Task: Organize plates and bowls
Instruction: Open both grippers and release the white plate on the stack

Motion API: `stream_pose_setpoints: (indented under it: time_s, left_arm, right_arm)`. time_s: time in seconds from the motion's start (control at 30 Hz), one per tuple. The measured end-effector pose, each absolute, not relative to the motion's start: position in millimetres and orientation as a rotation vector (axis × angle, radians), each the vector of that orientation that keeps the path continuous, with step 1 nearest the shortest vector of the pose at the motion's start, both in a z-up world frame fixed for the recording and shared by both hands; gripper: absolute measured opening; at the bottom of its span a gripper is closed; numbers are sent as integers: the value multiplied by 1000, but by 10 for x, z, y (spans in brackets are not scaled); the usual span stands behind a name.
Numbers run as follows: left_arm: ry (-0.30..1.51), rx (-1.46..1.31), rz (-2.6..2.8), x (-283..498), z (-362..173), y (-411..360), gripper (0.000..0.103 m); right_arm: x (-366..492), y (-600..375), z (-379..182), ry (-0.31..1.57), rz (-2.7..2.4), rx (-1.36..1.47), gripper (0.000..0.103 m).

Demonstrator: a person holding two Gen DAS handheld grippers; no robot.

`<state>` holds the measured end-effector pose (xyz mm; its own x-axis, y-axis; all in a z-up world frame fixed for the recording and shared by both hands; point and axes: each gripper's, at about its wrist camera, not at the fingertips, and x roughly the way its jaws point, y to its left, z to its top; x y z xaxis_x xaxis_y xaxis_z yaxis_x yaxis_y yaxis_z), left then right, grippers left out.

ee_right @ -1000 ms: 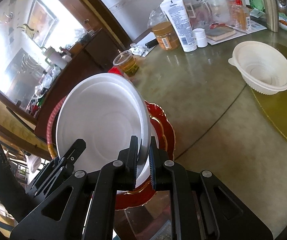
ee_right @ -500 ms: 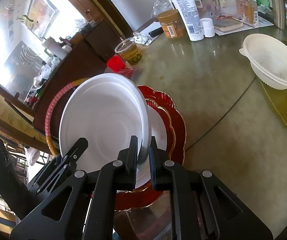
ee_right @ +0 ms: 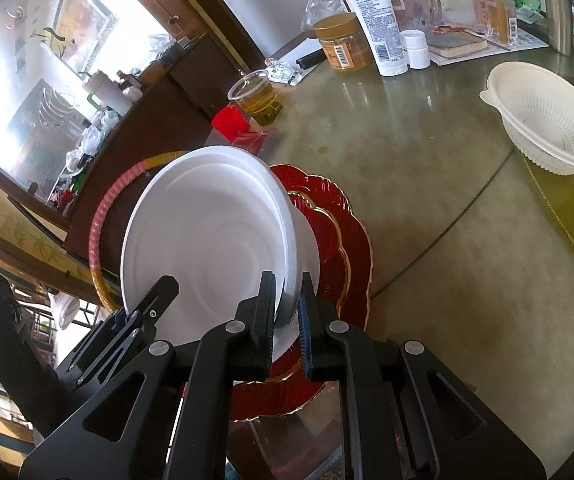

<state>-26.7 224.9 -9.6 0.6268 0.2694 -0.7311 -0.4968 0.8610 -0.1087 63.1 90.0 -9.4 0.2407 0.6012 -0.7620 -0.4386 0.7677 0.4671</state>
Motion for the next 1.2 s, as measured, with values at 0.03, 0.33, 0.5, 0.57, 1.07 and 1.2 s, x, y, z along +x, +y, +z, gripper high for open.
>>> stream_pose_setpoints:
  time_s: [0.03, 0.33, 0.5, 0.57, 1.07, 1.2]
  left_arm:
    - [777, -315, 448, -264, -94, 2243, 16]
    - [768, -322, 456, -278, -65, 2249, 16]
    - [768, -323, 458, -281, -64, 2258, 16]
    - [766, -323, 458, -280, -64, 2257, 16]
    - [677, -414, 492, -408, 72, 2341, 57]
    - [624, -464, 492, -450, 168, 2369, 63]
  right_arm:
    - [631, 900, -91, 1120, 716, 169, 10]
    - [635, 887, -102, 1128, 726, 173, 11]
    - [647, 883, -104, 1131, 731, 176, 11]
    - [645, 881, -103, 1132, 731, 178, 11]
    - [639, 807, -66, 1140, 764, 238, 33]
    - [638, 706, 28, 1113, 769, 279, 44]
